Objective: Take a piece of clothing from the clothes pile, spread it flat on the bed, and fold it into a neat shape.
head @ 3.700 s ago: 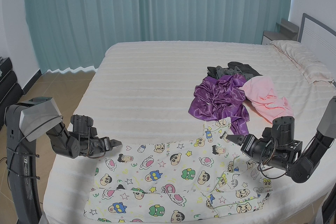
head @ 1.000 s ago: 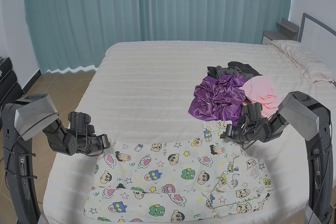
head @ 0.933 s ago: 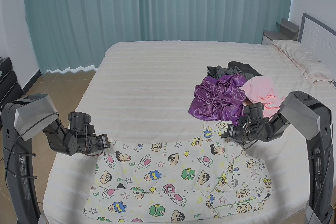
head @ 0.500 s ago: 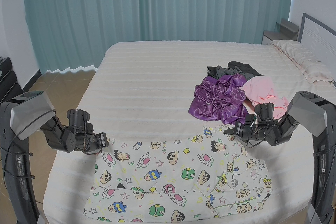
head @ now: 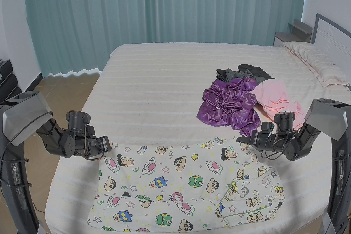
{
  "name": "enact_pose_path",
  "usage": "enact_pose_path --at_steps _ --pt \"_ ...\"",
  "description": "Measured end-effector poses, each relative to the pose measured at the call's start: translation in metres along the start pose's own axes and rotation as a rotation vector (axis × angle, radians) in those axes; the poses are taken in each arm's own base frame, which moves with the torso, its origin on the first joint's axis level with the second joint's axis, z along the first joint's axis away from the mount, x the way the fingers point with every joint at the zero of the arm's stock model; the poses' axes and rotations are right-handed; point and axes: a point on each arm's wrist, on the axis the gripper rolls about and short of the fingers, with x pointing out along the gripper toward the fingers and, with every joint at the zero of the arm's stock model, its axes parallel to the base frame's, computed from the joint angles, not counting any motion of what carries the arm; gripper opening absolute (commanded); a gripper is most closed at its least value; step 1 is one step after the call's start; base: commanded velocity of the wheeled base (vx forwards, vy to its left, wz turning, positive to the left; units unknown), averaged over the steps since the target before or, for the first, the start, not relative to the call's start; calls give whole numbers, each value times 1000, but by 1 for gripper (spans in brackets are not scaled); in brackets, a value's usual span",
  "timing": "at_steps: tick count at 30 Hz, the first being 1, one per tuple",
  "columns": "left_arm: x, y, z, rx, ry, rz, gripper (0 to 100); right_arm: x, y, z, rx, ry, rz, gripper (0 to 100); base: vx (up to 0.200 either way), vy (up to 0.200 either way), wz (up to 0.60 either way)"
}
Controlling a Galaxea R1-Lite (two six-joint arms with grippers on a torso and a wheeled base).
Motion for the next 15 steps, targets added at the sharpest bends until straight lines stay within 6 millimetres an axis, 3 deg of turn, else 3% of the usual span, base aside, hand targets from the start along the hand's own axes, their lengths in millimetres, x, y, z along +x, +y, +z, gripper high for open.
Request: enact_pose_path --at_steps 15 --pt "-32 2 -29 108 67 18 0 -44 13 -34 -25 40 65 0 0 0 0"
